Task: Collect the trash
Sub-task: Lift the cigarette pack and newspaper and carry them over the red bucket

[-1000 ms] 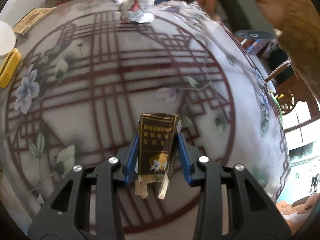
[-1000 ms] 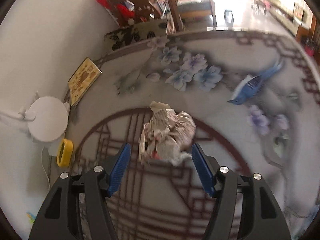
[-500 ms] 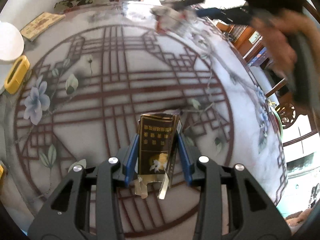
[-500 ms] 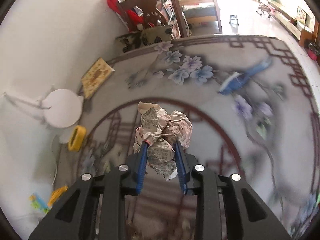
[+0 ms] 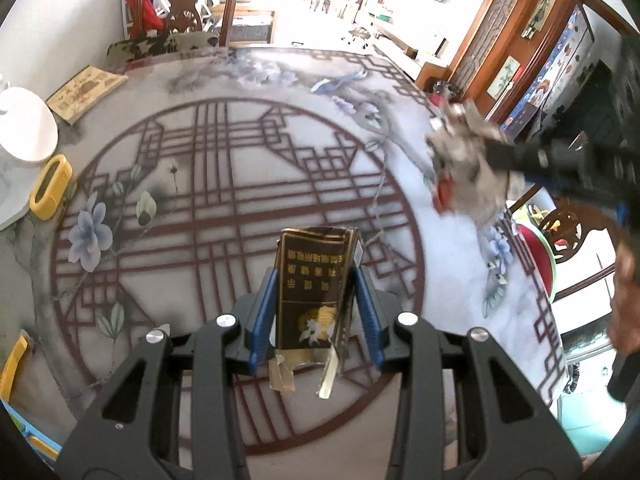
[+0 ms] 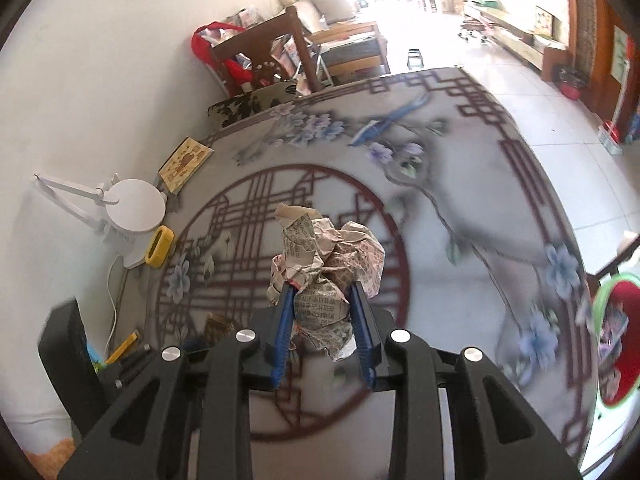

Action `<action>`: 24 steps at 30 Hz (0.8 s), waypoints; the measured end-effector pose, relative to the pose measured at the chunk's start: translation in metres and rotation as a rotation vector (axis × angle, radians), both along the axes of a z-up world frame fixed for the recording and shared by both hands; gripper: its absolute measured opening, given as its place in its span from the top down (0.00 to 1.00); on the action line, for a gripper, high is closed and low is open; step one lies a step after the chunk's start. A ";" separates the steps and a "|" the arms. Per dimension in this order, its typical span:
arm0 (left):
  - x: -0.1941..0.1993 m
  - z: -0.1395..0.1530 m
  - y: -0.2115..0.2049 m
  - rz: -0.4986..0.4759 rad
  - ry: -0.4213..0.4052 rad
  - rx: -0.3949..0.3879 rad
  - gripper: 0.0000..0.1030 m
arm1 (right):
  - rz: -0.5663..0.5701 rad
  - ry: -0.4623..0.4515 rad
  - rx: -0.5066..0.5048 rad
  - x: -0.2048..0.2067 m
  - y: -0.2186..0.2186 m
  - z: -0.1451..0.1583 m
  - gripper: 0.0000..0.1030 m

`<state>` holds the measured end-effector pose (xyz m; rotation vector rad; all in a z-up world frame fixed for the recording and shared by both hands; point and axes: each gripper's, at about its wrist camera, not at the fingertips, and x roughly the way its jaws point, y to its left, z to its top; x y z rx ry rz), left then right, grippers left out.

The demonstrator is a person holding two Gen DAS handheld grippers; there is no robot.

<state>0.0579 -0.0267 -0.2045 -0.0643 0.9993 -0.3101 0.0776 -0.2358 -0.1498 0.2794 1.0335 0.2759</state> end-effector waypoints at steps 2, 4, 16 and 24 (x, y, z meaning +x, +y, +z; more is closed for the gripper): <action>-0.001 0.007 -0.005 -0.004 -0.018 0.005 0.64 | -0.027 -0.007 0.008 -0.011 -0.008 0.002 0.73; -0.002 0.016 -0.013 -0.015 -0.039 0.003 0.64 | -0.061 -0.012 0.018 -0.020 -0.018 0.005 0.73; -0.021 0.058 -0.086 -0.118 -0.141 0.000 0.63 | -0.215 -0.043 0.022 -0.076 -0.103 0.017 0.72; -0.034 0.066 -0.140 -0.168 -0.156 -0.005 0.63 | -0.275 -0.046 0.026 -0.107 -0.159 0.019 0.72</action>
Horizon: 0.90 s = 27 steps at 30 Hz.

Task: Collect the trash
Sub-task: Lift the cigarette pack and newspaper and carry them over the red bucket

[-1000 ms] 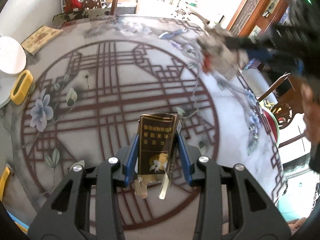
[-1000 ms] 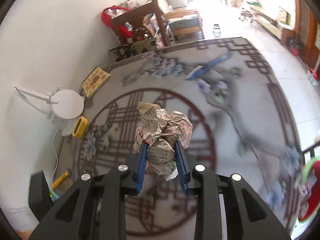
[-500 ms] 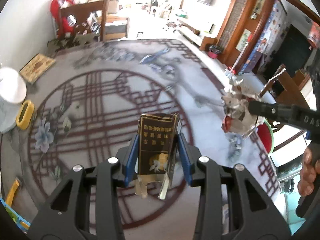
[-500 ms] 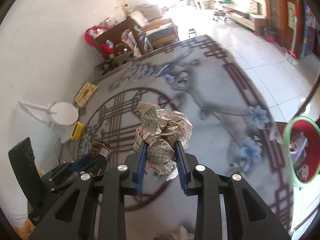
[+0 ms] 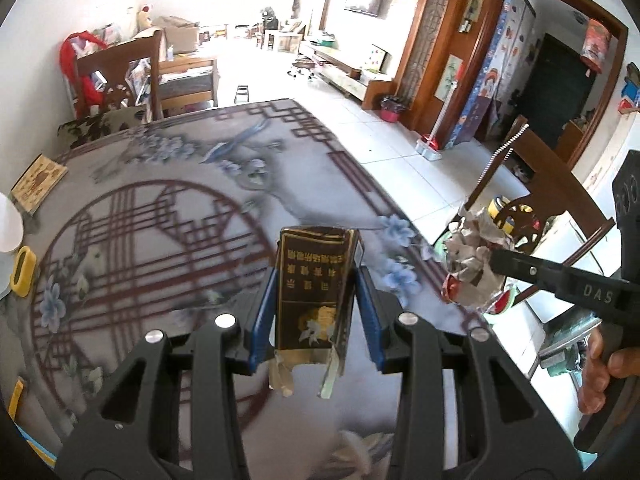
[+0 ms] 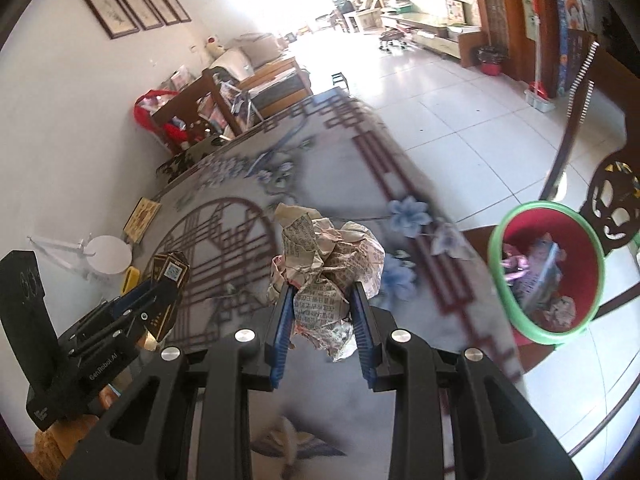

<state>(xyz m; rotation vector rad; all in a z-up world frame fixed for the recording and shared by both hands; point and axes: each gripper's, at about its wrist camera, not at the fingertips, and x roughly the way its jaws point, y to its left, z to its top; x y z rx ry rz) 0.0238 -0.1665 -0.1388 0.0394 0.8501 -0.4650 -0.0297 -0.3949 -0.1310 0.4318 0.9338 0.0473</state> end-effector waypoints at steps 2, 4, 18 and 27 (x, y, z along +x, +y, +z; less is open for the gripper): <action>-0.002 0.001 -0.015 -0.012 -0.004 0.002 0.63 | -0.012 0.000 0.000 -0.005 -0.011 -0.001 0.72; -0.004 0.002 -0.027 -0.020 -0.006 0.003 0.63 | -0.022 0.001 0.002 -0.010 -0.023 -0.001 0.72; -0.012 0.005 -0.085 -0.023 -0.010 0.030 0.63 | -0.025 0.016 0.038 -0.019 -0.079 -0.011 0.72; -0.010 0.005 -0.109 -0.032 -0.014 0.047 0.63 | -0.028 0.008 0.057 -0.021 -0.102 -0.011 0.72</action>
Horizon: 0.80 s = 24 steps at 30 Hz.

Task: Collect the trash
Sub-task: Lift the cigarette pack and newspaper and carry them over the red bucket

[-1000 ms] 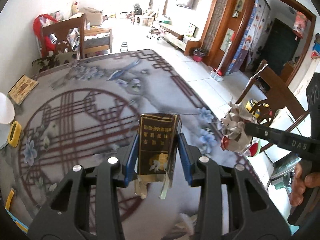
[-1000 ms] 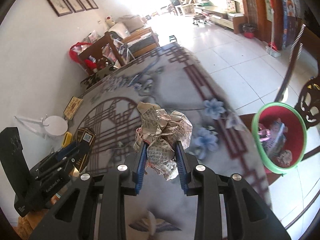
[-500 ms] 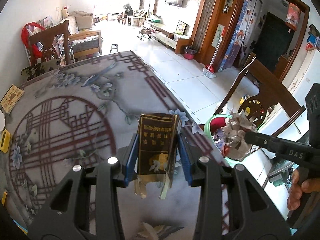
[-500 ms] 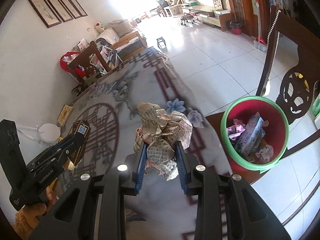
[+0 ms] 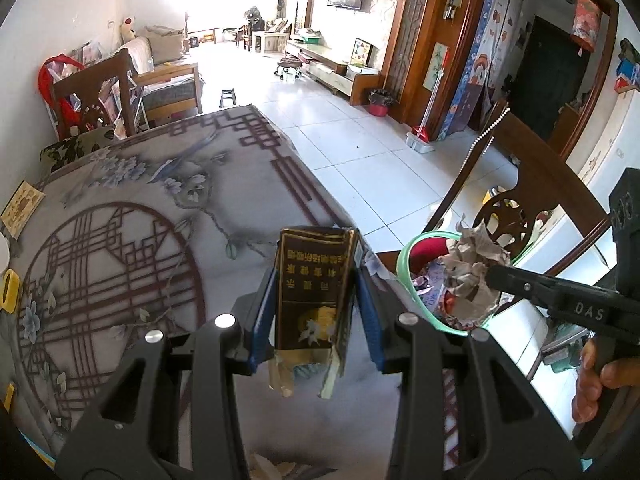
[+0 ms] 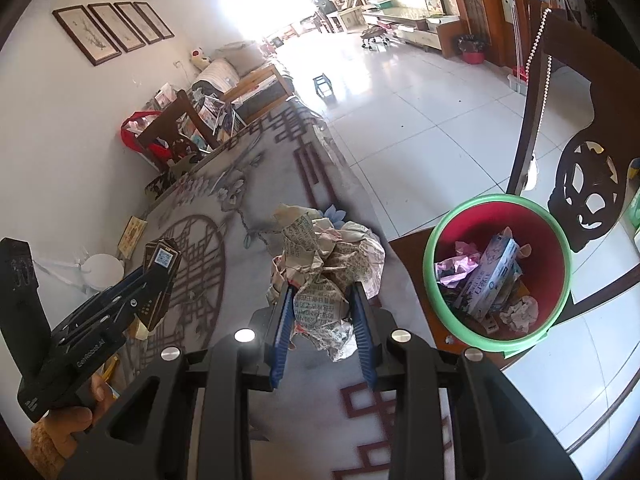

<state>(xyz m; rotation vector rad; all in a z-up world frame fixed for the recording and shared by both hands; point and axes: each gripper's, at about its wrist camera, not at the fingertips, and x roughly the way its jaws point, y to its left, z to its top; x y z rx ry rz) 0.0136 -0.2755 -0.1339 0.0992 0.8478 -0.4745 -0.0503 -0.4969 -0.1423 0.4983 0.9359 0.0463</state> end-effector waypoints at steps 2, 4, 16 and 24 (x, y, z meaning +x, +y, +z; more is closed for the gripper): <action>0.000 -0.001 -0.007 -0.007 0.001 0.006 0.63 | -0.006 -0.001 0.006 -0.001 -0.006 -0.001 0.72; 0.000 -0.001 -0.014 -0.014 0.003 0.011 0.63 | -0.013 -0.002 0.009 -0.002 -0.011 -0.001 0.72; 0.001 -0.002 -0.061 -0.070 -0.002 0.031 0.63 | -0.076 0.002 0.024 -0.016 -0.056 -0.006 0.72; 0.002 -0.003 -0.107 -0.130 -0.001 0.039 0.63 | -0.143 0.006 0.019 -0.031 -0.093 -0.008 0.72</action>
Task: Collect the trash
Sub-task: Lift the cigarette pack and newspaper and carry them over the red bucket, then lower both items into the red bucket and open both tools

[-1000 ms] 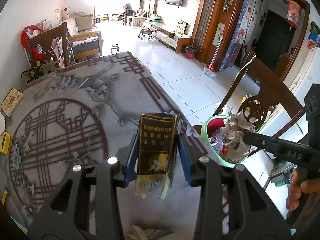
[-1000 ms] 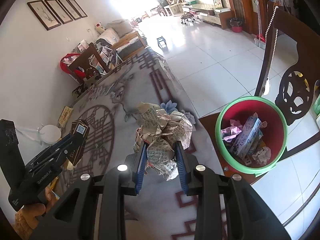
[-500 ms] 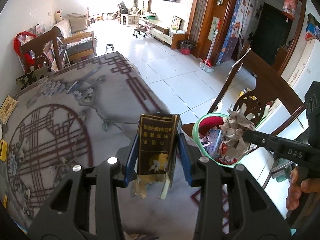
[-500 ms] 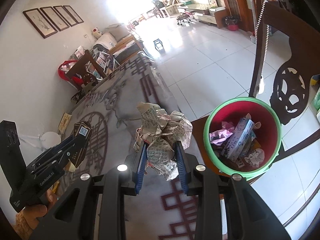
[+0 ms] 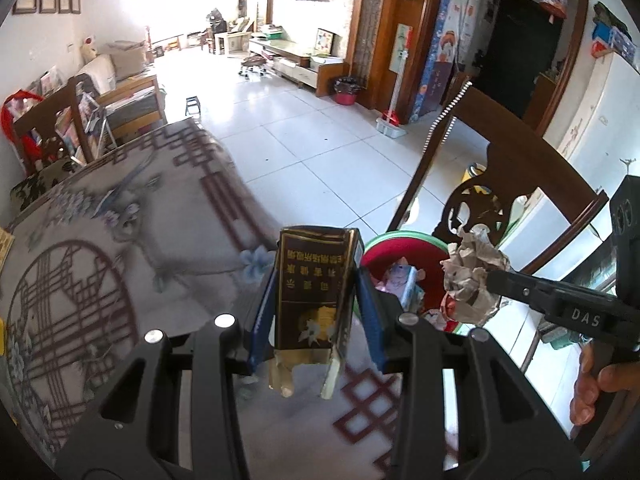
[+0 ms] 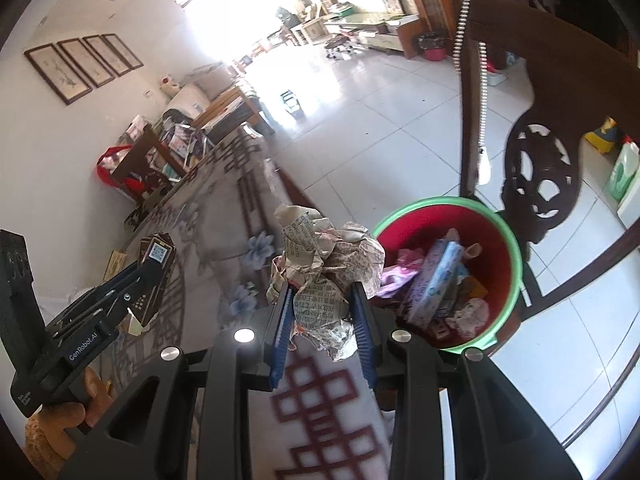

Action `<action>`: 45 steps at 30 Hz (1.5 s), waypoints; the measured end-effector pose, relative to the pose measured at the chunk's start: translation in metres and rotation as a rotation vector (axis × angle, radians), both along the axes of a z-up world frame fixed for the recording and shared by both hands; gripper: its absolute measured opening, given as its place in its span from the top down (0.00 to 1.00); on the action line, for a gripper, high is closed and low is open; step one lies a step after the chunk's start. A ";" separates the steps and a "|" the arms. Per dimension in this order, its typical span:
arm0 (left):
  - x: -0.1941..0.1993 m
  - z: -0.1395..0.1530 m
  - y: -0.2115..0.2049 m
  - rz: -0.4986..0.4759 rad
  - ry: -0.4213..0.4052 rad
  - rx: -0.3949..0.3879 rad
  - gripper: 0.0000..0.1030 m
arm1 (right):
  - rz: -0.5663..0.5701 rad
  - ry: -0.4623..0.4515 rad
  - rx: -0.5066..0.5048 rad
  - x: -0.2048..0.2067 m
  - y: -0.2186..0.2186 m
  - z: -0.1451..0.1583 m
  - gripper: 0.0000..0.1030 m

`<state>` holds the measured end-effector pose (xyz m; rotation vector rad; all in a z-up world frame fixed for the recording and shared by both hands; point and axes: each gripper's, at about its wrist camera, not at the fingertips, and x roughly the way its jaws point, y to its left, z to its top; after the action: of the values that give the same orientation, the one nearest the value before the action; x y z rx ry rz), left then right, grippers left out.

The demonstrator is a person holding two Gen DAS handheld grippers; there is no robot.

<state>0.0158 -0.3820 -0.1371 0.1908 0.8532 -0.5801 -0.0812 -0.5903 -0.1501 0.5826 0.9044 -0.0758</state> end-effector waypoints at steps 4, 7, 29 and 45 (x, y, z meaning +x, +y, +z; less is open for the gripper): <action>0.005 -0.003 -0.022 -0.025 0.011 -0.001 0.63 | -0.038 0.008 0.001 -0.006 -0.023 -0.004 0.72; 0.008 -0.005 -0.039 -0.042 0.016 0.000 0.63 | -0.064 0.016 0.001 -0.009 -0.038 -0.007 0.72; 0.053 -0.057 -0.147 -0.139 0.121 0.054 0.63 | -0.175 0.113 0.017 -0.001 -0.104 -0.048 0.71; 0.072 -0.086 -0.176 -0.153 0.197 0.070 0.62 | -0.185 0.163 -0.034 0.018 -0.106 -0.058 0.64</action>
<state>0.0878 -0.5584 -0.2226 0.2673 1.0570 -0.7207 -0.0637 -0.6966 -0.2082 0.6342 1.0034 -0.3081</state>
